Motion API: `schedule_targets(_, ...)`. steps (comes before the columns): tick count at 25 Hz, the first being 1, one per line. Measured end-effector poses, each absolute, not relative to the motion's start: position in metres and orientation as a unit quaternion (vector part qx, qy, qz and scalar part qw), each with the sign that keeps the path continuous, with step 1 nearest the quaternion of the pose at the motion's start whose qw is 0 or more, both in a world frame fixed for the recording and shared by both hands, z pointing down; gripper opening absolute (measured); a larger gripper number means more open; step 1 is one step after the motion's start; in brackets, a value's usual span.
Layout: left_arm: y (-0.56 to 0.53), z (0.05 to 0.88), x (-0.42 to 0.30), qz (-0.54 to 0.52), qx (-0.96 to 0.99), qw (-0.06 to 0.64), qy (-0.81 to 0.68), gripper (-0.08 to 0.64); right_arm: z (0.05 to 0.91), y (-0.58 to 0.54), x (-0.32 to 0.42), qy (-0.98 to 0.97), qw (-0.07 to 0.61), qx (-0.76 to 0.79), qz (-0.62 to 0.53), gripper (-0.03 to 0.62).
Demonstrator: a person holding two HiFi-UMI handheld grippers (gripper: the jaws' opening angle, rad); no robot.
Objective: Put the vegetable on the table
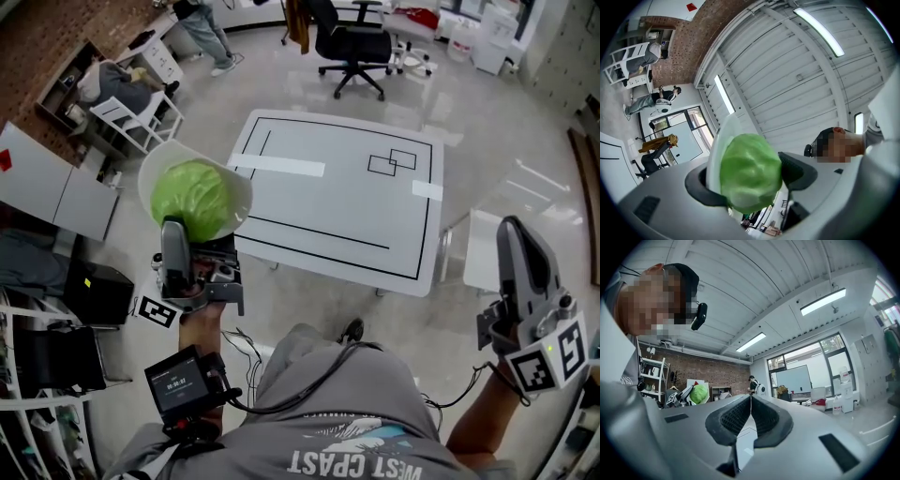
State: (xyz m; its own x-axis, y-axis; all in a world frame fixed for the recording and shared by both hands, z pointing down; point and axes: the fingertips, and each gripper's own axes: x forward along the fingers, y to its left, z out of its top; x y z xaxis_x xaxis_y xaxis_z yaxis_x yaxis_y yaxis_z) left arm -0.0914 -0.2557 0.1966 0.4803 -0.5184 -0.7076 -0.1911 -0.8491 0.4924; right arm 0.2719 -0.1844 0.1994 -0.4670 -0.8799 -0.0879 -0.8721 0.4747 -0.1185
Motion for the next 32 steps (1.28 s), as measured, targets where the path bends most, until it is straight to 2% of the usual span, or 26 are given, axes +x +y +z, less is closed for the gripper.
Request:
schedule_targets(8,-0.281,0.217,-0.063,-0.446,0.845,0.195,-0.222,0.345,0.216,-0.198,0.294,0.855,0.066,-0.513,-0.044,0.006)
schedule_targets(17,-0.359,0.218,-0.039,-0.445,0.840,0.237,-0.199,0.332,0.198,-0.247,0.310,0.841,0.059,-0.536,-0.049,0.006)
schedule_targets(21,-0.377,0.264,-0.026,-0.535,0.763,0.355,-0.076,0.331,0.240,-0.269,0.290,0.855,0.086,-0.508,-0.061,0.006)
schedule_targets(23,-0.393,0.296,-0.019,-0.578,0.707,0.405,-0.043,0.331,0.290,-0.319,0.259,0.873,0.068,-0.472,-0.103,0.006)
schedule_targets(26,-0.420,0.334,-0.009,-0.589,0.683,0.427,-0.060,0.331,0.341,-0.370,0.238,0.870,0.034,-0.465,-0.158,0.008)
schedule_targets(32,-0.483,0.393,-0.019,-0.543,0.704,0.441,-0.123,0.331,0.391,-0.400,0.250,0.844,0.010,-0.494,-0.209,0.008)
